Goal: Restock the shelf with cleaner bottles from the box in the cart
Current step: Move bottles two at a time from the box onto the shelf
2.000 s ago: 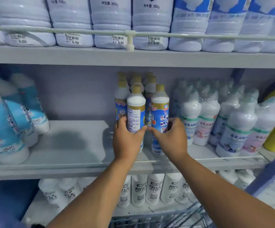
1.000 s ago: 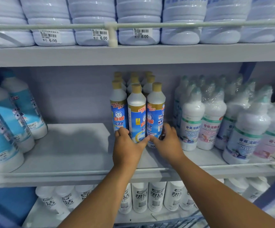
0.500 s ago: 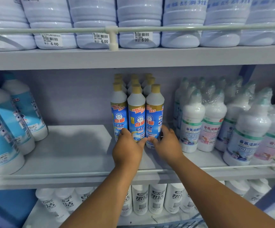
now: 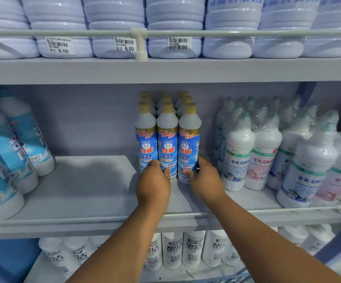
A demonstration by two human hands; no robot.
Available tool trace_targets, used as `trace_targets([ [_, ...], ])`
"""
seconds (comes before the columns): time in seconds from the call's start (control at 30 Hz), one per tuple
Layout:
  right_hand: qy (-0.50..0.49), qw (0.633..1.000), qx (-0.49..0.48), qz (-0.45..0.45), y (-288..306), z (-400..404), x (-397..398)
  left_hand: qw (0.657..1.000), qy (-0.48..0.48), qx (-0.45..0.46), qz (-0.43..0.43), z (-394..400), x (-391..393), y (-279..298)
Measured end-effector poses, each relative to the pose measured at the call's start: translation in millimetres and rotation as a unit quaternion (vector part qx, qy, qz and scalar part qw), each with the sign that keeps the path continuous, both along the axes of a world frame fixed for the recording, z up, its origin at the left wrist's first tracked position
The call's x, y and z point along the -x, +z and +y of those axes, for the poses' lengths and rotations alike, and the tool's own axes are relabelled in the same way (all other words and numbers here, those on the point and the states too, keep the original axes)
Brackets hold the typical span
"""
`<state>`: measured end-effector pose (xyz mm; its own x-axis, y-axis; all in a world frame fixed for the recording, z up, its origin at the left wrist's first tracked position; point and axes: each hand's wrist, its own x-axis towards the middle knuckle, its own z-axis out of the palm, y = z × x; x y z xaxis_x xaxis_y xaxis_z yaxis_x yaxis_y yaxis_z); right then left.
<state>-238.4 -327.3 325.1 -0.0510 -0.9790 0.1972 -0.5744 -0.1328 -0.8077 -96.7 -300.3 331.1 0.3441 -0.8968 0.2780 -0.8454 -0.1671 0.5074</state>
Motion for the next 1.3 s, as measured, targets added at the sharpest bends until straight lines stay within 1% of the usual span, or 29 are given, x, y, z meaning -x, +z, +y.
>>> trace_targets([
  [0.1, -0.007, 1.0, -0.002, 0.002, -1, 2, -1, 1.0, 0.003, -0.005, -0.024, -1, -1, -1],
  [0.3, -0.004, 1.0, -0.014, 0.011, -6, 0, -1, 1.0, -0.006, 0.002, 0.009, -2, -3, 1],
  [0.4, -0.007, 1.0, 0.01, 0.008, -8, 0, -3, 1.0, -0.014, -0.018, -0.003, -5, -3, 6],
  [0.5, -0.03, 0.999, 0.024, -0.005, -2, -4, -3, 0.999, -0.019, -0.033, -0.011, -6, -4, 9],
  [0.73, -0.015, 0.999, 0.029, 0.011, 0, -10, -3, 0.999, -0.028, -0.024, -0.025, -2, -3, 10],
  [0.8, -0.012, 0.999, 0.033, 0.019, 0, -12, -3, 0.999, -0.03, -0.004, -0.021, 1, -8, 9],
  [0.87, -0.009, 0.999, 0.035, 0.022, -2, -13, -3, 0.999, -0.017, 0.044, 0.0, 6, -17, 6],
  [0.97, -0.009, 0.999, 0.028, 0.013, -4, -13, -3, 0.985, 0.014, 0.153, 0.08, 8, -37, 2],
  [1.0, -0.01, 1.0, 0.024, 0.008, -4, -13, -3, 0.981, 0.012, 0.17, 0.095, 7, -43, 1],
  [1.03, -0.011, 1.0, 0.02, 0.002, -3, -12, -3, 0.98, 0.004, 0.171, 0.103, 6, -47, 1],
  [1.07, -0.011, 1.0, 0.016, -0.005, -2, -12, -3, 0.982, -0.007, 0.153, 0.113, 3, -51, 1],
  [1.17, -0.015, 1.0, 0.007, -0.004, -1, -12, -3, 0.979, -0.052, 0.077, 0.182, -8, -57, -1],
  [1.23, -0.015, 1.0, 0.008, 0.007, -1, -12, -4, 0.974, -0.075, 0.062, 0.206, -13, -62, -4],
  [1.3, -0.013, 1.0, 0.006, 0.014, 0, -11, -4, 0.972, -0.084, 0.059, 0.211, -14, -65, -7],
])
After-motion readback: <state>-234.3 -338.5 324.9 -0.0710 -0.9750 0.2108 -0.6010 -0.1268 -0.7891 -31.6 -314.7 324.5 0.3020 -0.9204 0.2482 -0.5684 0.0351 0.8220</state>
